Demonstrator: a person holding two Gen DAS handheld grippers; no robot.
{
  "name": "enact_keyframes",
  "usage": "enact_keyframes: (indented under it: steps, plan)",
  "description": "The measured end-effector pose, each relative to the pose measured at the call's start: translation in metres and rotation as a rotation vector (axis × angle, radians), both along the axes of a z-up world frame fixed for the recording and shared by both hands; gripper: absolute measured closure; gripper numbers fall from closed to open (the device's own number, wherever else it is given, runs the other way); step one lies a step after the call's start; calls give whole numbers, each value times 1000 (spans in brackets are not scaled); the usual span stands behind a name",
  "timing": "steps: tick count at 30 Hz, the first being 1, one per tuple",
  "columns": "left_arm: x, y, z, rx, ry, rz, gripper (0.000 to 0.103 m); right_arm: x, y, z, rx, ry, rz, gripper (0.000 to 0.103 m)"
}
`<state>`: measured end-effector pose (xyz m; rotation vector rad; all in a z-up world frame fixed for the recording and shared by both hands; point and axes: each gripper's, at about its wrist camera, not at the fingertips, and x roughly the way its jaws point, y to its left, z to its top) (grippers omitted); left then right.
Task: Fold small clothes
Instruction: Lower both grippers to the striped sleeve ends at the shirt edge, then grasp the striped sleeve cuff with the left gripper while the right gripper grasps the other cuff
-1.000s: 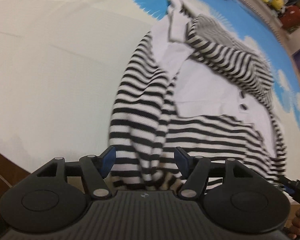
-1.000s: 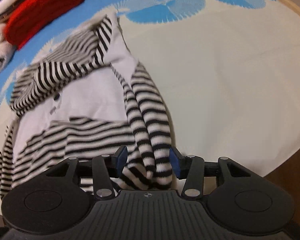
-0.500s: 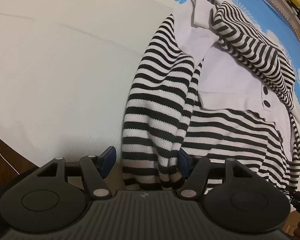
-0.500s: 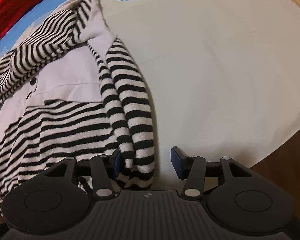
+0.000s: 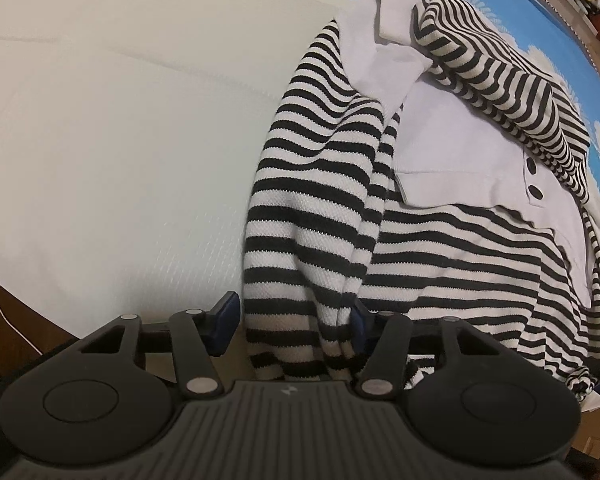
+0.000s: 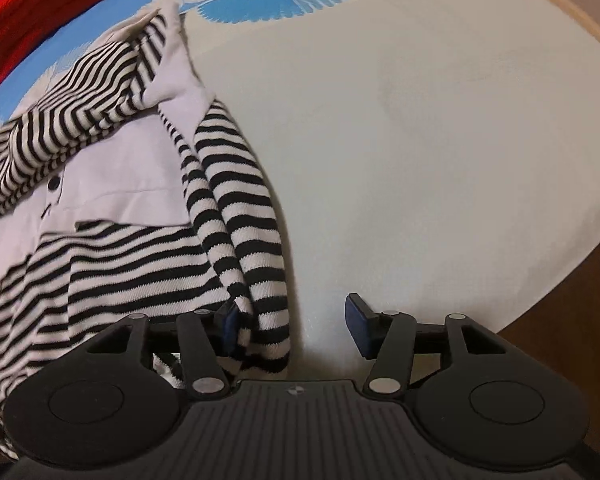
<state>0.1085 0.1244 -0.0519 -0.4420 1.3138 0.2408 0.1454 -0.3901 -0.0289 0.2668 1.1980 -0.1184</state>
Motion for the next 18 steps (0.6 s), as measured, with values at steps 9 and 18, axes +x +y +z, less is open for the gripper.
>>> enact_keyframes:
  steps: [9,18]
  plan:
    - [3,-13,5,3,-42,-88,84,1,5,5,-48,-29,20,43]
    - [2,-14,1,26,-30,-110,74,1,2,-1,-66,-2,6,39]
